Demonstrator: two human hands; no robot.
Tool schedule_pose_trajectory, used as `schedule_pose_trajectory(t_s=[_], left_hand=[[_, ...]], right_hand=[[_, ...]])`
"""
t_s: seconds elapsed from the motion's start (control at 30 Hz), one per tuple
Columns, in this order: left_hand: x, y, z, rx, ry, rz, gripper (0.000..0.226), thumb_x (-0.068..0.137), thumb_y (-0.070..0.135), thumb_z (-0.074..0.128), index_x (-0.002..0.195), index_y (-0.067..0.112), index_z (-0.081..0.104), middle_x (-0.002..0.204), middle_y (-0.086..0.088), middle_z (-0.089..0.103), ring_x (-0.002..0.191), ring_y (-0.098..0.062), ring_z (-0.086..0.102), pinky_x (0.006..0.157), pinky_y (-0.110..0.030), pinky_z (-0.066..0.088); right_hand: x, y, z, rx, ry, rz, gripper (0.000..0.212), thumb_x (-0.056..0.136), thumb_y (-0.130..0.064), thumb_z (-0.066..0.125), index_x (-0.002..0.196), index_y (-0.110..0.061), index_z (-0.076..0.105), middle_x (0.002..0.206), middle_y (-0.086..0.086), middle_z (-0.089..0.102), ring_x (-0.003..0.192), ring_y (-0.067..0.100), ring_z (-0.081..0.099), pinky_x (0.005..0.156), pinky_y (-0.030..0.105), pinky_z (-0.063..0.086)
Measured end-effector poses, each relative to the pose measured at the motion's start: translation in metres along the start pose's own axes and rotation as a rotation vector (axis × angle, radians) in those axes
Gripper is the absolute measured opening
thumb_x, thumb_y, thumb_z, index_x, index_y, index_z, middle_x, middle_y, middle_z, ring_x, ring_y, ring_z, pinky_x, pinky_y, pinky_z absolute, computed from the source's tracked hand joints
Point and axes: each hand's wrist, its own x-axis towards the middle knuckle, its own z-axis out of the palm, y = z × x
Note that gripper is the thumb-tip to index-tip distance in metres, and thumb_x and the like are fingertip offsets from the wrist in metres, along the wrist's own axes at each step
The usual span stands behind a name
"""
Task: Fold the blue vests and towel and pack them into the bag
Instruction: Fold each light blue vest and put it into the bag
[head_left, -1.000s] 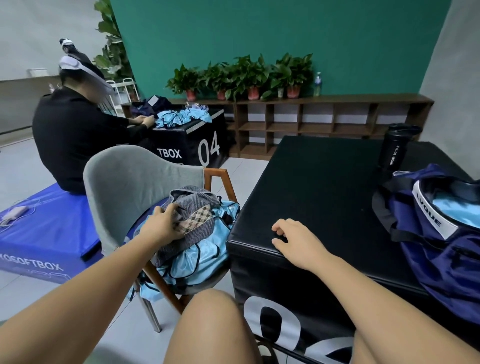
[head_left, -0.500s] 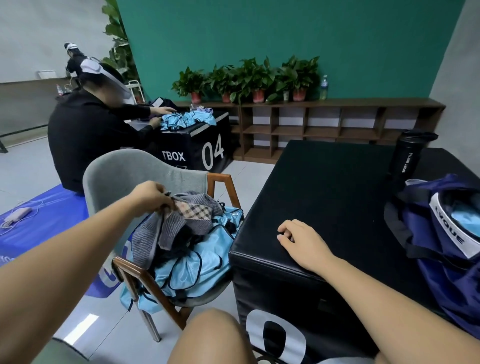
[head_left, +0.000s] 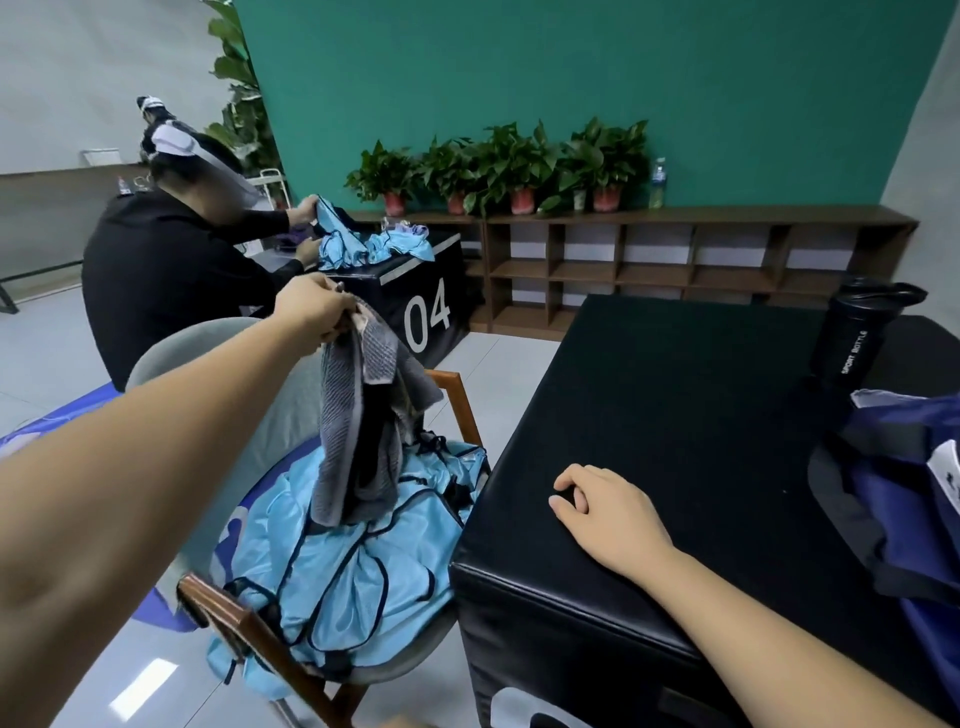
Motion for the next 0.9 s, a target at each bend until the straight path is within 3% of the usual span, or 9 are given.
schedule_pose_trajectory(t_s=[0.2,0.3,0.37,0.43,0.5,0.6,0.67,0.73,0.9], left_hand=[[0.029,0.006,0.03,-0.087,0.128,-0.02,0.033,0.091,0.006,0.069,0.078,0.023,0.045,0.083,-0.012,0.063,0.055,-0.021,0.054,0.043,-0.027,0.046],[0.037,-0.006,0.042,-0.158,0.197,-0.03,0.024,0.086,0.009,0.067,0.079,0.024,0.051,0.088,-0.01,0.069,0.073,-0.026,0.07,0.066,-0.041,0.066],[0.046,-0.019,0.05,-0.173,0.193,-0.018,0.016,0.082,0.014,0.068,0.081,0.025,0.057,0.093,-0.008,0.073,0.088,-0.029,0.077,0.075,-0.047,0.068],[0.043,-0.03,0.059,-0.126,0.09,-0.024,0.014,0.085,0.015,0.072,0.092,0.024,0.064,0.099,-0.009,0.073,0.081,-0.024,0.074,0.069,-0.039,0.066],[0.031,-0.042,0.069,-0.107,-0.167,-0.092,0.035,0.094,0.008,0.072,0.126,0.016,0.059,0.11,-0.015,0.067,0.069,-0.017,0.064,0.051,-0.029,0.054],[0.017,-0.063,0.08,-0.054,-0.429,-0.204,0.07,0.098,0.013,0.073,0.153,0.032,0.034,0.122,-0.017,0.066,0.087,-0.024,0.062,0.071,-0.037,0.052],[0.015,-0.078,0.08,-0.03,-0.4,-0.201,0.069,0.1,0.021,0.073,0.155,0.031,0.032,0.113,-0.012,0.065,0.093,-0.024,0.059,0.077,-0.039,0.053],[0.009,-0.091,0.078,0.059,-0.375,-0.157,0.062,0.1,0.027,0.074,0.151,0.028,0.039,0.104,-0.011,0.064,0.09,-0.021,0.059,0.071,-0.035,0.051],[-0.022,-0.122,0.067,0.284,-0.335,-0.036,0.041,0.09,0.024,0.085,0.122,0.019,0.06,0.109,-0.007,0.07,0.086,-0.019,0.067,0.068,-0.03,0.05]], right_hand=[[0.001,0.003,0.004,0.013,0.023,0.002,0.012,0.1,-0.055,0.056,0.104,-0.043,0.059,0.081,-0.011,0.057,0.088,0.002,0.055,0.079,0.028,0.049],[0.001,0.003,0.005,0.009,0.029,0.001,0.013,0.1,-0.055,0.055,0.105,-0.043,0.059,0.081,-0.011,0.056,0.089,0.002,0.055,0.079,0.028,0.049],[0.001,0.003,0.005,0.001,0.033,-0.005,0.014,0.1,-0.056,0.055,0.105,-0.043,0.058,0.081,-0.012,0.055,0.089,0.002,0.054,0.079,0.028,0.05],[0.0,0.003,0.005,-0.007,0.036,-0.008,0.015,0.099,-0.056,0.055,0.106,-0.043,0.058,0.081,-0.012,0.055,0.088,0.001,0.054,0.078,0.029,0.05],[0.0,0.002,0.005,-0.009,0.039,-0.012,0.015,0.099,-0.055,0.056,0.106,-0.042,0.059,0.081,-0.013,0.055,0.087,0.001,0.053,0.077,0.028,0.049],[0.0,0.002,0.006,-0.01,0.046,-0.017,0.015,0.099,-0.056,0.056,0.106,-0.043,0.058,0.081,-0.012,0.055,0.089,0.002,0.054,0.078,0.027,0.049],[0.0,0.002,0.006,-0.009,0.047,-0.016,0.015,0.099,-0.055,0.056,0.106,-0.043,0.058,0.081,-0.012,0.055,0.088,0.002,0.054,0.078,0.028,0.049],[0.0,0.002,0.006,-0.01,0.049,-0.017,0.013,0.099,-0.055,0.057,0.105,-0.043,0.058,0.081,-0.012,0.055,0.088,0.003,0.054,0.078,0.03,0.05],[-0.001,0.002,0.006,-0.013,0.054,-0.021,0.012,0.099,-0.054,0.058,0.105,-0.044,0.058,0.08,-0.012,0.055,0.087,0.003,0.054,0.077,0.031,0.051]])
